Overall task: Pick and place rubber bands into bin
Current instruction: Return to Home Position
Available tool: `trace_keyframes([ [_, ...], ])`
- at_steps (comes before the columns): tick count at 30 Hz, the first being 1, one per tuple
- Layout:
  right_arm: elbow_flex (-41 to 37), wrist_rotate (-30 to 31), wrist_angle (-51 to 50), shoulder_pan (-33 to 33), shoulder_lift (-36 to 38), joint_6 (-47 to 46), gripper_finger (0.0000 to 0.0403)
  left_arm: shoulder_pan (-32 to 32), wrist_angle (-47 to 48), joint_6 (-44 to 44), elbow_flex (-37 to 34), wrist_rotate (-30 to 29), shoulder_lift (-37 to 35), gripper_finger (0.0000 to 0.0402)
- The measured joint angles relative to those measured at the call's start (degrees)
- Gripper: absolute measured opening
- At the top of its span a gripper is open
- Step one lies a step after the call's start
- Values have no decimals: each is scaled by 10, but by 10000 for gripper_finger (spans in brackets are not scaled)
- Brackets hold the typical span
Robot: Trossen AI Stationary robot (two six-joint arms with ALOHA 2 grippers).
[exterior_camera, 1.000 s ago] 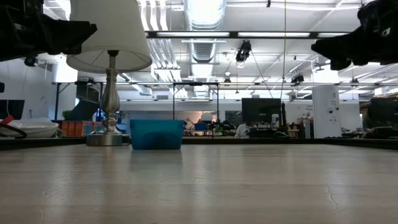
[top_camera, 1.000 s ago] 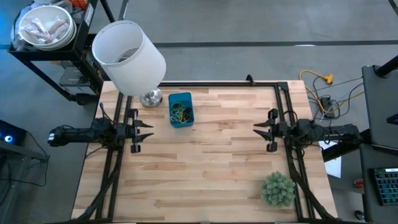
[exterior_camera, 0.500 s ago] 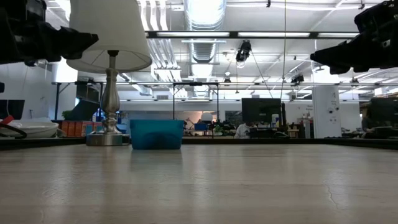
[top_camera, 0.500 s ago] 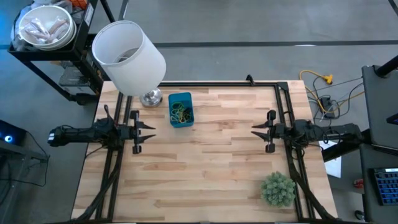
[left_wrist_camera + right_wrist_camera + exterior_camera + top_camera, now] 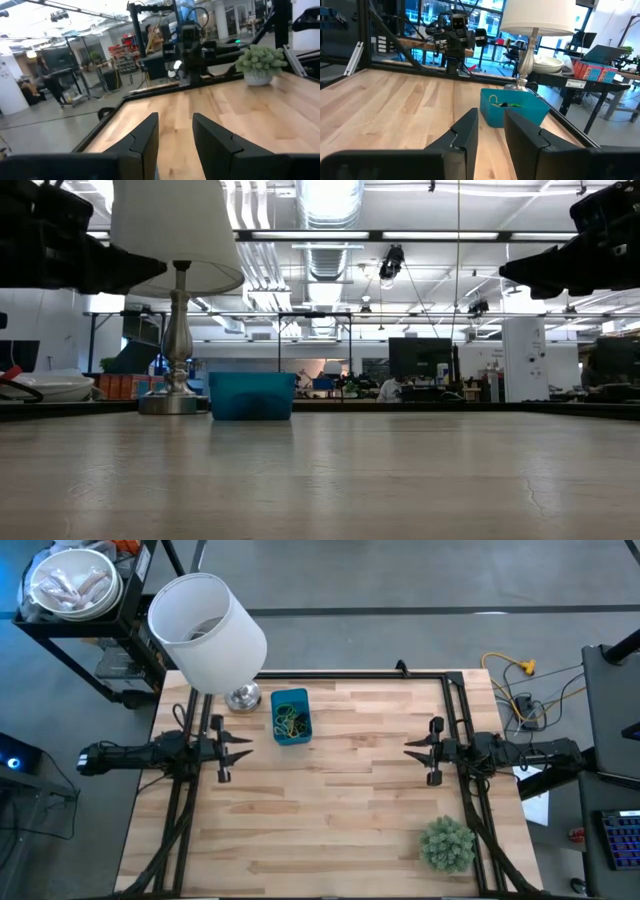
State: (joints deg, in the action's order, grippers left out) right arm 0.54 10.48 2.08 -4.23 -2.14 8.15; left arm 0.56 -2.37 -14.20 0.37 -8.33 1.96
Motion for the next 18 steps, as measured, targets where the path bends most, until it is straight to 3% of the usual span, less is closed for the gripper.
trace_keyframes([
  [18,0,0,0,0,-2,-5,78,0,2,2,0,20,17,105],
])
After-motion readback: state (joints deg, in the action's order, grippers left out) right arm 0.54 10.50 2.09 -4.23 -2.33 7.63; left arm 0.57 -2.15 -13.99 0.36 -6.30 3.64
